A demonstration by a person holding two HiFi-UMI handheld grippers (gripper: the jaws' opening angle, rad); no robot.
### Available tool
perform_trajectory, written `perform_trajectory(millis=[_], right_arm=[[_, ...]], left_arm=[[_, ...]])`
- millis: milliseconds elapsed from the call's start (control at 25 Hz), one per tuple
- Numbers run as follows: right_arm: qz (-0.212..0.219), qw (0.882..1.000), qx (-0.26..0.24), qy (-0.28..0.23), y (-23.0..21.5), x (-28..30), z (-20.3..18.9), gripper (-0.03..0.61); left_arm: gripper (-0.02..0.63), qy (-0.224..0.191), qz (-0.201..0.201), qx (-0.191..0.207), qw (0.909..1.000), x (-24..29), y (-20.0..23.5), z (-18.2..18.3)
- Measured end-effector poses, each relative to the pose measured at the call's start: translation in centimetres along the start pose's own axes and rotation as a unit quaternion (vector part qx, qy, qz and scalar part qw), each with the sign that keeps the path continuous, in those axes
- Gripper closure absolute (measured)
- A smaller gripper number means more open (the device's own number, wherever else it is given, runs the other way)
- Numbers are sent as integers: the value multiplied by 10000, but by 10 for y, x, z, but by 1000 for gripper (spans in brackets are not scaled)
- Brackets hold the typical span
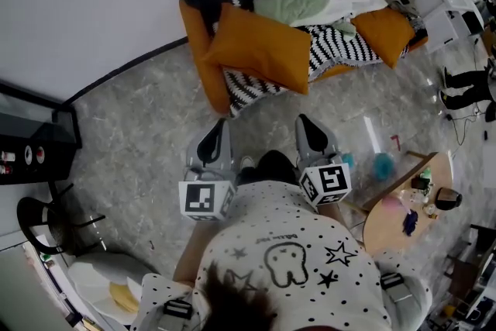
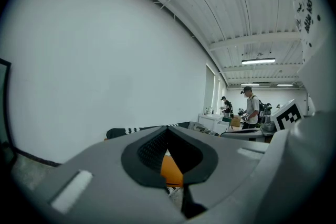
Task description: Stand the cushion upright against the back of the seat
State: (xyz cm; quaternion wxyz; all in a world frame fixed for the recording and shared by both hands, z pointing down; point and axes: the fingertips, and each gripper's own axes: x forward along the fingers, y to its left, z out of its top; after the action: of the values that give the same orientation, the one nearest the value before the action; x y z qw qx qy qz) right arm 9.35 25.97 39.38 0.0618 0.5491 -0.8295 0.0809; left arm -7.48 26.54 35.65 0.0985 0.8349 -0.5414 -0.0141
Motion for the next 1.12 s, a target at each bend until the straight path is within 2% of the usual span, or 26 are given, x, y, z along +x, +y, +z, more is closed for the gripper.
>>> perform_trajectory(millis=[240,440,720,1120], right_arm=[[58,10000,-37,69,-9,21,2,581],[281,9995,-90,111,-18,46,6,581],[430,9988,-247,54,-53,78,27,581],[622,9977,-227,116,-92,104,29,581]], left_arm=[[617,41,110,11,9999,16,9,-1],[617,55,302,-56,9995,36,17,3],[617,-123,512,-89,9986,74,18,18],[617,-179,682,-164,9974,119,9,18]])
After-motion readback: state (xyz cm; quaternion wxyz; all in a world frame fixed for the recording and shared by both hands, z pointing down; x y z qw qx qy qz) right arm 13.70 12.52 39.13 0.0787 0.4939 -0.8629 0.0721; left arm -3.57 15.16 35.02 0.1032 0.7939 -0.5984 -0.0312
